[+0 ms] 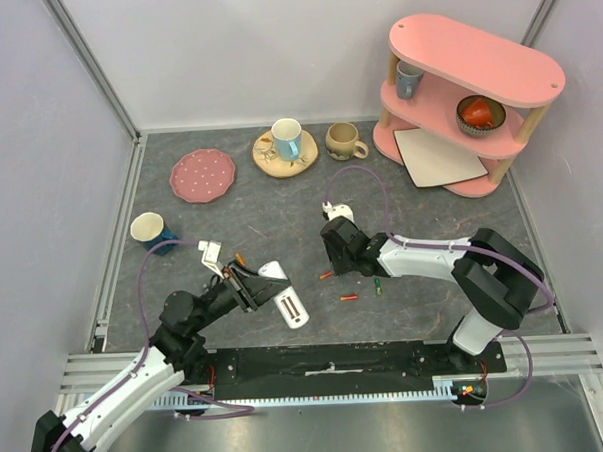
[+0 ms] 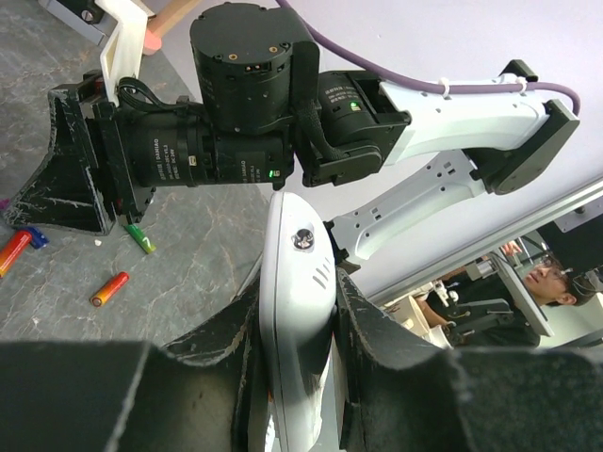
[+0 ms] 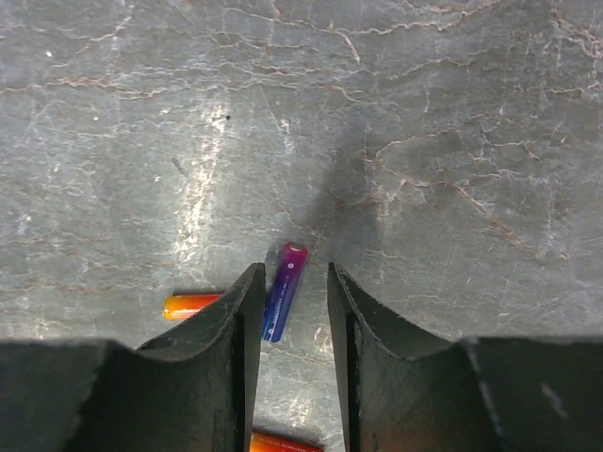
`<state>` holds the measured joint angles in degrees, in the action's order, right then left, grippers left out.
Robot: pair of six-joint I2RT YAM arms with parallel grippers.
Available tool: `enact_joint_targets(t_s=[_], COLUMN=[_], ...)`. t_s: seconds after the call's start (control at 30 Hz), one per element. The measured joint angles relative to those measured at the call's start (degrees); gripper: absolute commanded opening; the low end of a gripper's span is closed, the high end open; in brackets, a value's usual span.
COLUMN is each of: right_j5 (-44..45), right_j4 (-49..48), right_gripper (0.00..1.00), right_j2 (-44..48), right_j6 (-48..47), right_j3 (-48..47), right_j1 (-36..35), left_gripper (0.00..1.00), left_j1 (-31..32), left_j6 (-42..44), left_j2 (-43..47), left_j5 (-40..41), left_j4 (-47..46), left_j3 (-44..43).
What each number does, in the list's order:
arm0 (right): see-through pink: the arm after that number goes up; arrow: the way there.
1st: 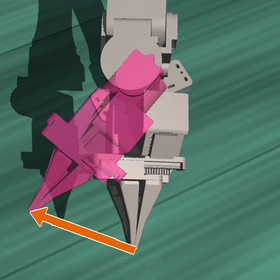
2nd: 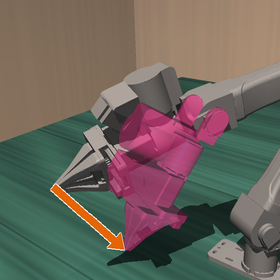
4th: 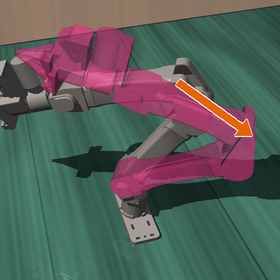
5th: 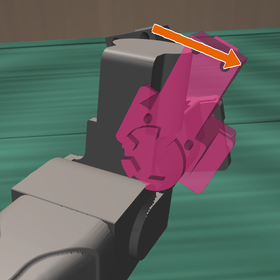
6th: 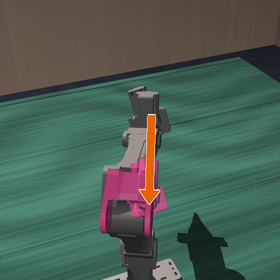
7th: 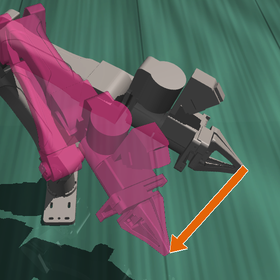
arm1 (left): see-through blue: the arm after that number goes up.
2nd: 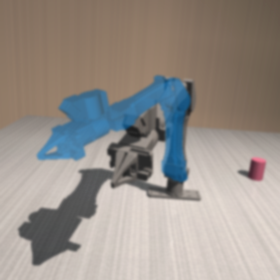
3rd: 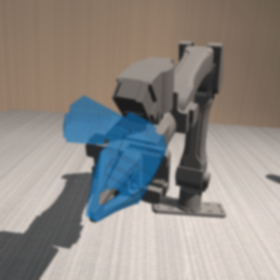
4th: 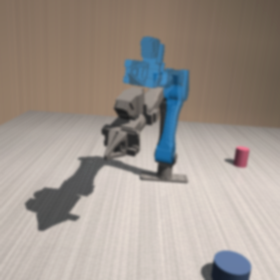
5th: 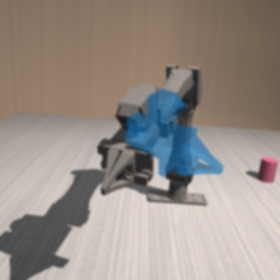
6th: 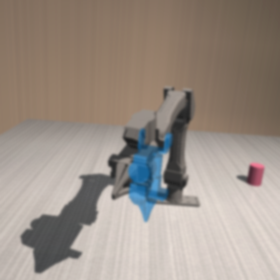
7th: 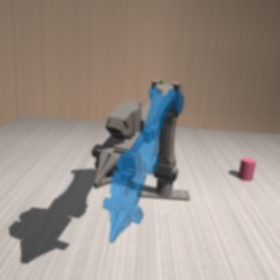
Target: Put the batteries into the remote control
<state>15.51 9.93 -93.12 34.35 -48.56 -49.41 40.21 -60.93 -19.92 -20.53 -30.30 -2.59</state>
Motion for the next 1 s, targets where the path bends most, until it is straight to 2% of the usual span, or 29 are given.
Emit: enact_joint_targets(t_s=[0.13, 0.37, 0.6, 0.7, 0.87, 1.0], right_j5=[-0.04, -0.2, -1.07, -1.77, -2.16, -1.81], right_j4=[0.02, -0.11, -0.9, -1.36, -1.46, 0.48], right_gripper=[0.38, 0.26, 0.2, 0.15, 0.01, 0.0], right_j2=[-1.2, -1.33, -0.83, -0.57, -0.17, 2.4], right_j6=[0.66, 1.2, 1.79, 1.9, 1.86, 0.74], right_j3=[-0.02, -0.02, 0.81, 1.2, 1.49, 2.14], right_j1=[0.87, 1.31, 2.47, 2.93, 3.52, 5.22], left_gripper=[0.02, 0.02, 0.02, 0.02, 0.02, 0.02], left_j1=[0.0, 0.0, -0.02, 0.0, -0.02, -0.02], left_j6=[0.42, 0.61, 0.66, 0.66, 0.68, 0.79], left_j2=[0.24, 0.22, -0.9, -3.26, -6.8, -8.11], left_j5=[0.07, 0.46, 0.9, 0.92, 0.9, 0.92], left_j4=[1.09, 1.49, 1.36, 0.74, -0.7, -1.57], left_j3=[0.0, 0.0, 0.0, 0.0, 0.0, 0.0])
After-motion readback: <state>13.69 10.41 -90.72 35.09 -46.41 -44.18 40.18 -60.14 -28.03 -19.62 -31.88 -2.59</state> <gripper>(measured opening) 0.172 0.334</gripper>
